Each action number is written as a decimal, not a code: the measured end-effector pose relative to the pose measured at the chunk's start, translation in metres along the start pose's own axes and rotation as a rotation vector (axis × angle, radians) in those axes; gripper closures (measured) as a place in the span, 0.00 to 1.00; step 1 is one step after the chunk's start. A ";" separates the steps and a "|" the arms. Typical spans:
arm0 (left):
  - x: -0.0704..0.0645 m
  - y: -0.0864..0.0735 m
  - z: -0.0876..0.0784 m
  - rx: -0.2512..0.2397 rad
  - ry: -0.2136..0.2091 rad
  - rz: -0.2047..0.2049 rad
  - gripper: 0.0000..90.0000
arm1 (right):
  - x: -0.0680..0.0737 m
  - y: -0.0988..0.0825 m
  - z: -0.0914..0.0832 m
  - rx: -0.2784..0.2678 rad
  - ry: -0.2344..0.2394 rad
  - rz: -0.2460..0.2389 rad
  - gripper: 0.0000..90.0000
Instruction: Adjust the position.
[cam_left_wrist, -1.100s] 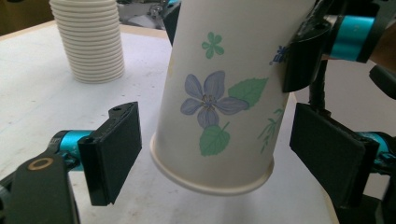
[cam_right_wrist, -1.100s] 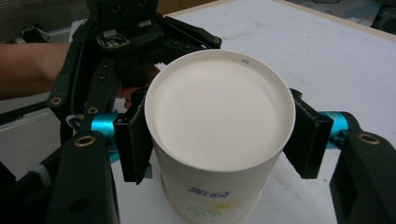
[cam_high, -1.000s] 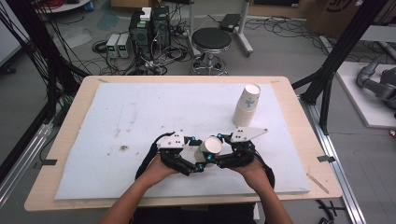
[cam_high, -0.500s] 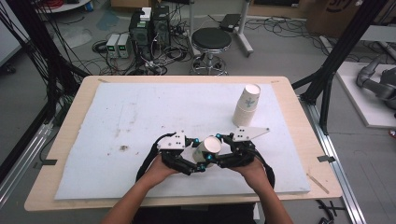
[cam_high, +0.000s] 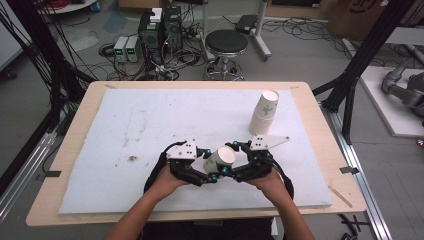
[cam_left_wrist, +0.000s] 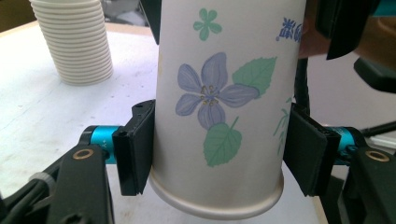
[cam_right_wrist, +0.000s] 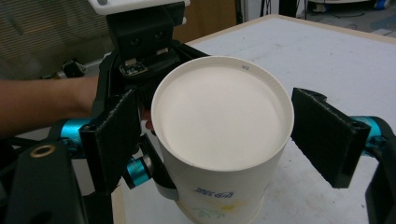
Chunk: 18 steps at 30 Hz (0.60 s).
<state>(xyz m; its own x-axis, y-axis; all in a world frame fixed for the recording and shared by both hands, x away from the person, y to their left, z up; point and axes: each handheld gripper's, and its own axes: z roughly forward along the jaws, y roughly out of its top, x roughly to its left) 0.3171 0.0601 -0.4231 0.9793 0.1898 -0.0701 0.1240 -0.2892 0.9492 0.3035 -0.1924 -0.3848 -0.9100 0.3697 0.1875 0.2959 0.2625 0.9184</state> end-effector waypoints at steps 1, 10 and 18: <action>0.000 0.002 -0.001 0.022 -0.001 0.006 0.36 | 0.000 0.000 0.000 0.000 0.000 0.000 0.21; 0.001 0.023 -0.012 0.220 0.007 0.074 0.36 | 0.002 0.008 -0.003 0.054 -0.010 -0.089 0.21; 0.002 0.039 -0.021 0.395 0.031 0.138 0.36 | 0.001 0.017 0.002 0.163 0.005 -0.176 0.21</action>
<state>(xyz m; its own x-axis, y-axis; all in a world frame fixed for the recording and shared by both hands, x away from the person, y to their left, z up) 0.3204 0.0688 -0.3801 0.9864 0.1509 0.0643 0.0501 -0.6504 0.7579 0.3082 -0.1853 -0.3698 -0.9529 0.3015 0.0318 0.1755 0.4632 0.8687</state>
